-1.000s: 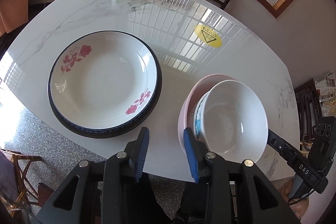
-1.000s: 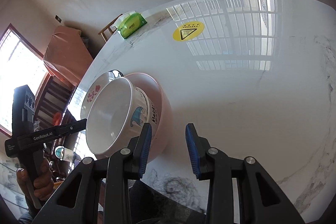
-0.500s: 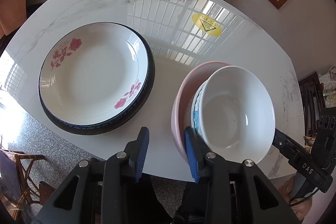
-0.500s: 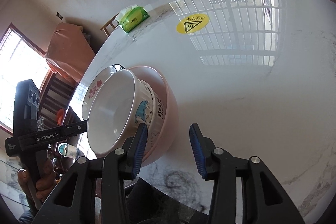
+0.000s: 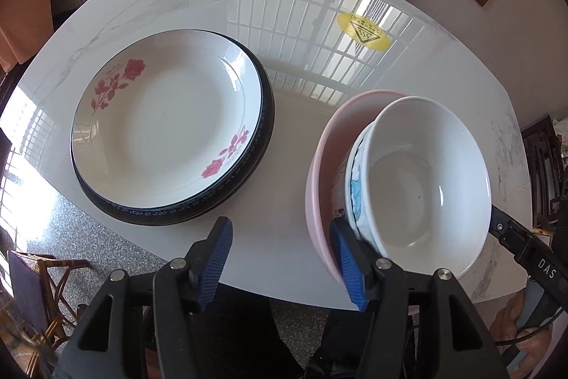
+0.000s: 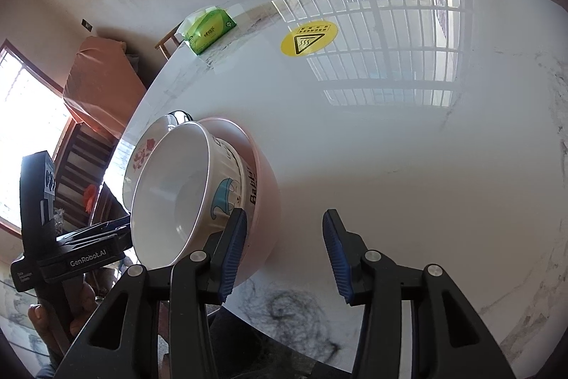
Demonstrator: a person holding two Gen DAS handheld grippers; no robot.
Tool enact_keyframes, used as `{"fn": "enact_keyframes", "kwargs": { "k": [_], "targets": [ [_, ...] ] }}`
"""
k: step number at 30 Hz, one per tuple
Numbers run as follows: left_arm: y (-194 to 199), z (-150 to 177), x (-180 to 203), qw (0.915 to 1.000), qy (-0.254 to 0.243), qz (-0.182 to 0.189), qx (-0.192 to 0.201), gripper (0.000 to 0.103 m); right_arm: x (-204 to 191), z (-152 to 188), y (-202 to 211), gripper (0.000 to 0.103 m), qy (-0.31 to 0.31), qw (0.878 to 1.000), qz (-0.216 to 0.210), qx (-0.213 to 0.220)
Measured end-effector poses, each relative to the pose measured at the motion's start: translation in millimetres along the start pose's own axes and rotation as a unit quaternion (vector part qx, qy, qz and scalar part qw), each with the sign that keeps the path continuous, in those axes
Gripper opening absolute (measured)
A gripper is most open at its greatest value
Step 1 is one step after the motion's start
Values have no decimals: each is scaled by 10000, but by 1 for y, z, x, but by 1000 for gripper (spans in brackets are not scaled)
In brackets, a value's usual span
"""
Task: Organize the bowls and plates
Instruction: 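Close both grippers on the rim of the nested bowl stack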
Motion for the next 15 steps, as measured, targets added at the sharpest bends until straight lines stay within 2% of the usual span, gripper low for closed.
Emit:
{"fn": "enact_keyframes", "kwargs": {
  "k": [9,15],
  "targets": [
    [0,-1,8,9998,-15,-156,121,59,-3,-14,-9,43,206,9986,371,-306],
    [-2,-4,1,9999,116,-48,68,59,-6,-21,-22,48,414,9958,649,-498]
  ]
}}
Point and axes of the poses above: each gripper's, at about its wrist camera, not at the fingertips, and y roughly against the way its jaws point, x to its right, z to its underside, the point moved 1 cm from there along -y, roughly the way its jaws point
